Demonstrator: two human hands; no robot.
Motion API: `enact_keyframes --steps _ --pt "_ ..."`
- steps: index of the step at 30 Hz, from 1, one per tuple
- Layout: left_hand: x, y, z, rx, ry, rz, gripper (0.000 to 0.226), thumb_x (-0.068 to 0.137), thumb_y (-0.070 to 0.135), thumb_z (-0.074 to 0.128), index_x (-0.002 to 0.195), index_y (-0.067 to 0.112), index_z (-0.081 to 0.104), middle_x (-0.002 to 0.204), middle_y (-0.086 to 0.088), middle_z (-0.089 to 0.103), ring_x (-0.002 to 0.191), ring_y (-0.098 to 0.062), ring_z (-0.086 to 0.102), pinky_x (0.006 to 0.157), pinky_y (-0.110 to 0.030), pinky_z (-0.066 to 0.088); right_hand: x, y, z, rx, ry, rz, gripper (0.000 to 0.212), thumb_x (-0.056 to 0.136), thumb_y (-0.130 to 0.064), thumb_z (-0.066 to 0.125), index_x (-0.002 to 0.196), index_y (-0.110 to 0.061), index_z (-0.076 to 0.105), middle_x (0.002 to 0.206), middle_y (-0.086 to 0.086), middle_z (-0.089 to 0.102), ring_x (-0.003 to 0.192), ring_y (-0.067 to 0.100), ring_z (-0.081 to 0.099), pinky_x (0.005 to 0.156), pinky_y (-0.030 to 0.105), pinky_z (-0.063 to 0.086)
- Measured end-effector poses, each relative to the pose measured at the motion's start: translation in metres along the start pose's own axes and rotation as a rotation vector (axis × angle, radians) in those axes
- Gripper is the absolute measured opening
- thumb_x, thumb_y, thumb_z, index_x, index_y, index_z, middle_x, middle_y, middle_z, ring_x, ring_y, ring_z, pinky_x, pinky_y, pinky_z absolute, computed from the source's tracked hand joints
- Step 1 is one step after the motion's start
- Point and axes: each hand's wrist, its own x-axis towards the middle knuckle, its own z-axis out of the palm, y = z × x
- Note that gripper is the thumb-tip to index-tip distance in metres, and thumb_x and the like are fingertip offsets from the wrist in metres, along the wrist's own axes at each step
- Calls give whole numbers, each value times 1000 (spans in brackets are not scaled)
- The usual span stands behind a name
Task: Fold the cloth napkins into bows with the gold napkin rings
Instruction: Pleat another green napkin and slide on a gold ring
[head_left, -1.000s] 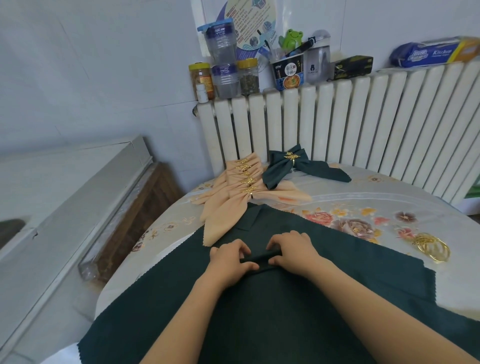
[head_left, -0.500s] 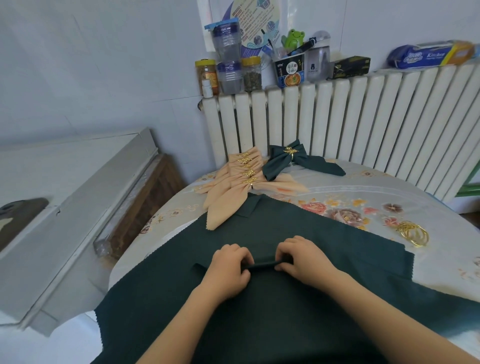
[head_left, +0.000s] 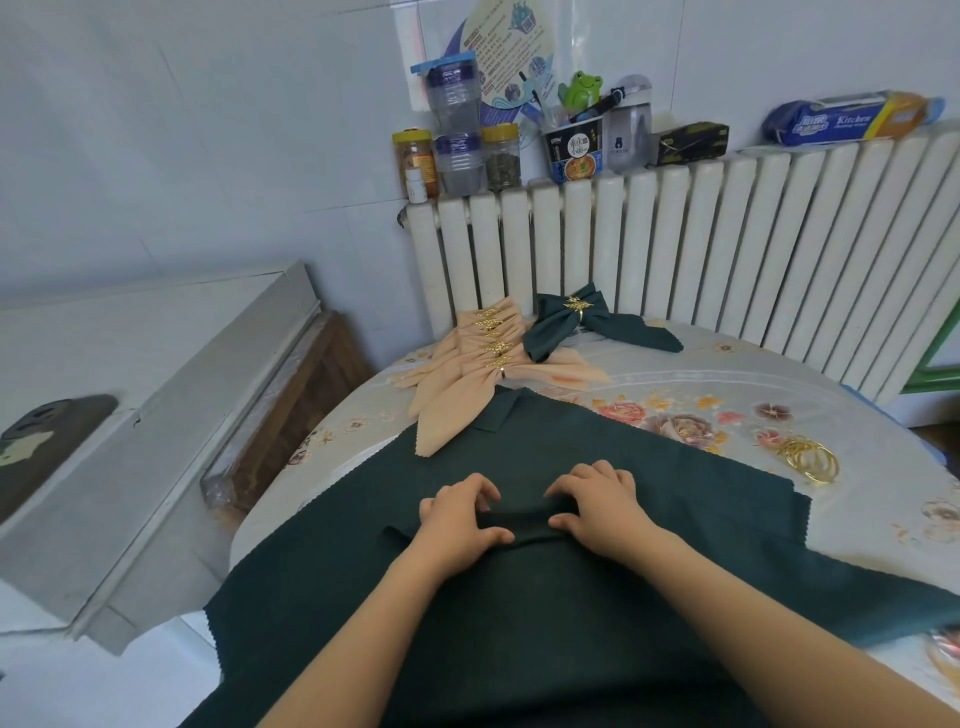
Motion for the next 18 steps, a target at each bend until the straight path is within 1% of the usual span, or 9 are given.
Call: enact_keyframes --steps 2,5,7,9,11,13,16,18 --pt "-1 6 -3 80 10 24 33 77 39 73 105 33 56 89 14 48 93 -8 43 86 -26 26 -3 -2 0 -31 62 -43 28 89 -40 57 114 -28 58 118 -7 50 118 17 35 101 32 20" --pt "-9 13 -2 205 114 114 18 78 38 70 92 29 63 87 13 48 93 -10 45 83 -25 27 -13 -1 -1 1 171 -95 20 88 -37 59 104 -26 60 110 -9 50 112 15 37 98 28 22" --pt "-17 10 1 194 181 159 14 79 34 68 89 26 62 89 12 50 93 -10 47 82 -23 30 -20 0 -3 46 207 -132 16 88 -35 60 101 -25 61 107 -11 53 109 14 39 94 26 23" --pt "-24 6 5 168 205 198 11 80 29 67 87 24 60 89 12 50 91 -9 47 79 -21 34 -27 2 -5 64 201 -168 14 88 -34 61 99 -26 61 105 -12 57 108 13 39 93 25 24" --pt "-34 3 8 139 180 211 10 80 24 67 86 24 59 86 13 51 89 -8 46 76 -20 37 -36 3 -8 52 161 -193 15 87 -36 61 98 -26 61 103 -14 59 106 11 40 94 26 26" --pt "-41 1 9 76 125 184 10 79 24 69 83 25 60 85 14 51 88 -5 47 73 -18 38 -41 5 -10 56 112 -202 17 86 -40 62 98 -27 62 100 -15 58 105 10 40 94 25 26" --pt "-50 -2 6 -54 22 96 11 77 30 74 82 26 66 85 13 52 76 0 47 63 -11 35 -49 8 -14 101 7 -164 22 82 -45 65 97 -29 66 96 -15 55 104 9 40 91 25 27" --pt "-56 -6 4 -118 -27 46 11 76 35 76 81 29 69 86 13 54 72 0 50 61 -10 36 -53 11 -13 149 -38 -130 23 81 -48 65 96 -30 68 97 -16 55 103 8 40 91 25 28"
